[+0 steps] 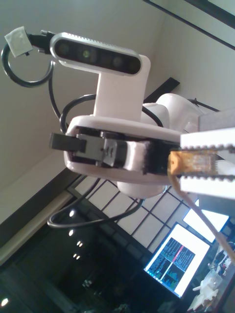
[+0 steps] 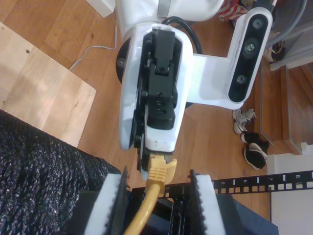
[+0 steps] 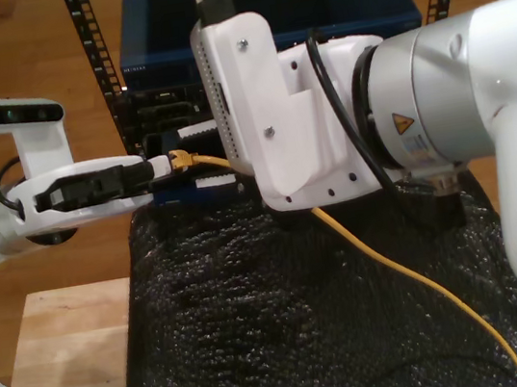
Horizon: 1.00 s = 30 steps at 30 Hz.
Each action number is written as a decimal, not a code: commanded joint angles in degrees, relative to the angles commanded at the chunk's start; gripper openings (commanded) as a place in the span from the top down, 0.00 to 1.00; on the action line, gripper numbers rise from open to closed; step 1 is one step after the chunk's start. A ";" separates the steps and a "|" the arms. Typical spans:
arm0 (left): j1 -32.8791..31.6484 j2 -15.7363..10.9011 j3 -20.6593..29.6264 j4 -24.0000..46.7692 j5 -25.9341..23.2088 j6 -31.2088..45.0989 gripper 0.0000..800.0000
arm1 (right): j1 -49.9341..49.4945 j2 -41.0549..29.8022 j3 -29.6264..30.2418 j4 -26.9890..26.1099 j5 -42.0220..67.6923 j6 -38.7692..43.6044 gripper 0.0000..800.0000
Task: Grab the cable and plug it in
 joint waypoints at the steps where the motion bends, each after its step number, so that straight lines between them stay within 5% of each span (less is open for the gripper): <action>1: 0.00 0.00 0.00 0.00 0.18 0.18 0.97 | 0.00 0.00 0.00 0.00 0.00 0.09 0.62; 30: -0.18 0.00 -0.09 0.00 0.35 2.20 0.96 | 0.44 0.00 0.09 2.29 0.09 0.09 0.67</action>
